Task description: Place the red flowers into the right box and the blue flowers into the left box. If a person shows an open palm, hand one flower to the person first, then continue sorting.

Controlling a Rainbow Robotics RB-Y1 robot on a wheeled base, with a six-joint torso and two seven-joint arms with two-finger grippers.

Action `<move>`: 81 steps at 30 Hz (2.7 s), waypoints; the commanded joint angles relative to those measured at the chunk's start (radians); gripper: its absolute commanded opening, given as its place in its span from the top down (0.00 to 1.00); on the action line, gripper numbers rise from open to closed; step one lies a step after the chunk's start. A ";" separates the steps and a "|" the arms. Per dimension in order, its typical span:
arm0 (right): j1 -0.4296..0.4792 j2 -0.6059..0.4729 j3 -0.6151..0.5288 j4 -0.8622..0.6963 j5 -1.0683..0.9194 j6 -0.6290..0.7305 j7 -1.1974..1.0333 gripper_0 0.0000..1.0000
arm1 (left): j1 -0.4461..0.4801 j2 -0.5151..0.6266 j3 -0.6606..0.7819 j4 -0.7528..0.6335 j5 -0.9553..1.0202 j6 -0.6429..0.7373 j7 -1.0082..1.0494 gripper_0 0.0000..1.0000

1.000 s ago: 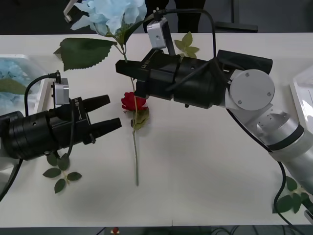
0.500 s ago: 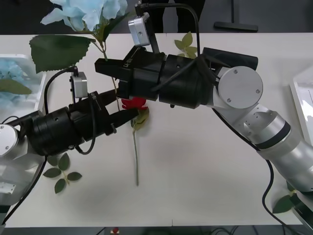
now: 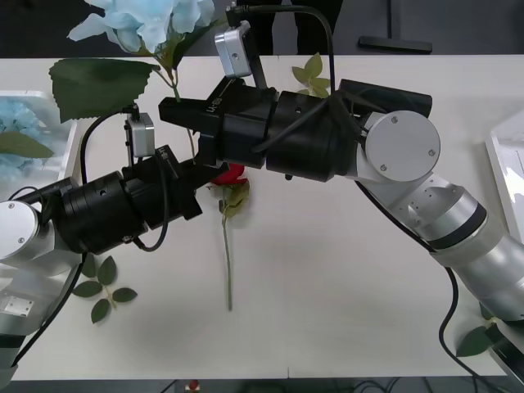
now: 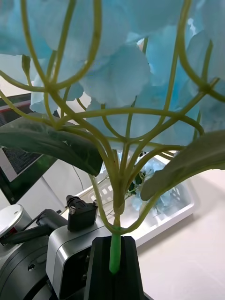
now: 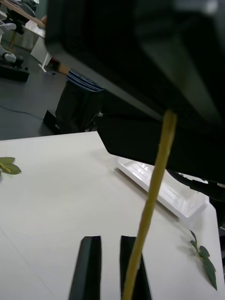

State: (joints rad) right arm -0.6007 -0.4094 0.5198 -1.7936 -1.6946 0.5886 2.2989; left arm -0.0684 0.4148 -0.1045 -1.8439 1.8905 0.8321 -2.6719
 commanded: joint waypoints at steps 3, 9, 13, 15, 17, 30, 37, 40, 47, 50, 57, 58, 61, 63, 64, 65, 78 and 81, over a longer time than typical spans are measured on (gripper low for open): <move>-0.021 0.001 -0.011 -0.041 -0.010 -0.012 0.027 0.85 | -0.014 -0.005 0.014 -0.029 0.002 -0.013 -0.033 1.00; -0.021 0.001 -0.011 -0.041 -0.010 -0.026 0.039 0.12 | -0.013 -0.007 0.012 -0.029 0.004 -0.011 -0.033 1.00; -0.021 0.001 -0.011 -0.041 -0.010 -0.033 0.051 0.00 | -0.010 -0.005 0.014 -0.029 0.004 -0.011 -0.033 1.00; -0.021 0.000 -0.009 -0.041 -0.010 -0.039 0.059 0.00 | -0.011 -0.005 0.022 -0.029 0.004 -0.010 -0.033 1.00; -0.021 0.000 -0.011 -0.041 -0.010 -0.043 0.063 0.00 | -0.010 -0.001 0.032 -0.031 0.004 -0.007 -0.033 1.00; -0.021 -0.011 -0.011 -0.041 -0.025 -0.055 0.086 0.00 | -0.024 0.156 0.322 -0.029 -0.139 0.222 0.316 1.00; -0.016 -0.045 -0.027 -0.041 -0.045 -0.055 0.096 0.00 | -0.025 0.256 0.519 -0.025 -0.398 0.357 0.573 1.00; -0.007 -0.078 -0.046 -0.041 -0.045 -0.055 0.100 0.00 | -0.025 0.295 0.579 -0.006 -0.542 0.403 0.676 1.00; 0.030 -0.138 -0.126 -0.023 -0.045 0.039 0.109 0.00 | -0.036 0.360 0.652 0.098 -0.768 0.433 0.765 1.00; 0.035 -0.154 -0.181 0.008 -0.063 0.138 0.119 0.00 | -0.051 0.384 0.698 0.169 -0.857 0.432 0.771 1.00; 0.036 -0.198 -0.198 0.045 -0.105 0.181 0.152 0.00 | -0.062 0.414 0.747 0.288 -1.041 0.415 0.773 1.00; 0.036 -0.206 -0.199 0.049 -0.114 0.186 0.157 0.00 | -0.062 0.417 0.749 0.302 -1.068 0.410 0.773 1.00; 0.036 -0.213 -0.204 0.071 -0.157 0.218 0.174 0.00 | -0.059 0.418 0.750 0.331 -1.128 0.398 0.773 1.00; 0.036 -0.215 -0.211 0.080 -0.172 0.234 0.183 0.00 | -0.047 0.418 0.749 0.341 -1.148 0.383 0.773 1.00; 0.036 -0.218 -0.218 0.089 -0.183 0.252 0.192 0.00 | -0.033 0.418 0.738 0.347 -1.160 0.363 0.776 1.00; 0.036 -0.218 -0.221 0.092 -0.185 0.258 0.197 0.00 | -0.025 0.418 0.732 0.350 -1.162 0.354 0.776 1.00; 0.038 -0.270 -0.253 0.247 -0.300 0.347 0.363 0.00 | 0.067 0.412 0.474 0.549 -1.148 -0.038 0.793 1.00; 0.039 -0.270 -0.253 0.252 -0.296 0.347 0.370 0.00 | 0.067 0.410 0.482 0.543 -1.140 -0.011 0.791 1.00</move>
State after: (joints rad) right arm -0.5463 -0.6650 0.2759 -1.5272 -1.9875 0.9395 2.6644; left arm -0.0075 0.7870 0.3271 -1.2788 0.7392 0.8023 -1.9233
